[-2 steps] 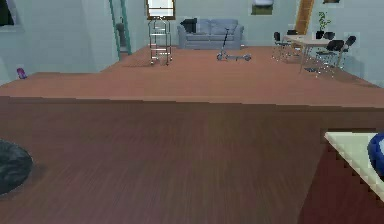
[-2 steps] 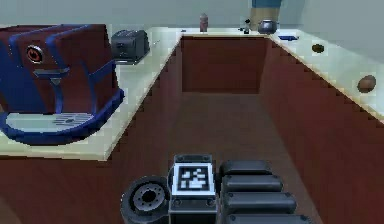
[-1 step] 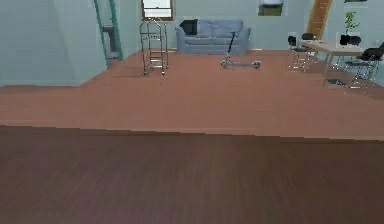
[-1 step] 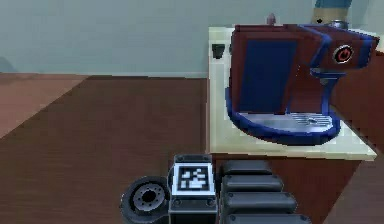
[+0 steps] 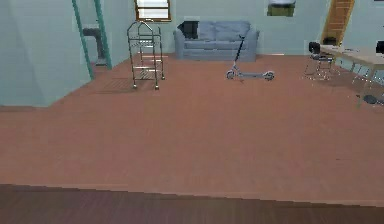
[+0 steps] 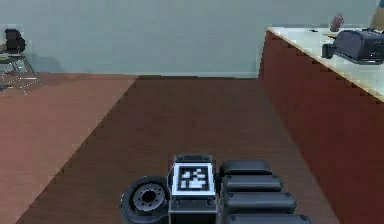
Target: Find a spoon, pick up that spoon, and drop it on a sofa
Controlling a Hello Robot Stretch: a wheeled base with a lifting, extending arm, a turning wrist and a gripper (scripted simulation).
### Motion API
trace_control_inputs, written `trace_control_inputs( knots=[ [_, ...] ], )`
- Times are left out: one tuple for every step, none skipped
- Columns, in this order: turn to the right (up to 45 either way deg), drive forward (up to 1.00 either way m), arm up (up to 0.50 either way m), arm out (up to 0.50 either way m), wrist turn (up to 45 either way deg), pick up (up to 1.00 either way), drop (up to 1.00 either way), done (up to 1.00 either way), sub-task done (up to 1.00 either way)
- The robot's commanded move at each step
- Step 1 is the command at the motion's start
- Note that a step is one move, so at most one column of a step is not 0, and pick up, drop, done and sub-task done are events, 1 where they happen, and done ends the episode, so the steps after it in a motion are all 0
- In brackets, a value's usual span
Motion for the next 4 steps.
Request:
trace_control_inputs(
  knots=[
    [0.0,1.00,0.00,0.00,0.0,0.00,0.00,0.00,0.00],
    [0.0,1.00,0.00,0.00,0.0,0.00,0.00,0.00,0.00],
    [3.0,0.00,0.00,0.00,0.0,0.00,0.00,0.00,0.00],
    [0.0,1.00,0.00,0.00,0.0,0.00,0.00,0.00,0.00]
  ],
)
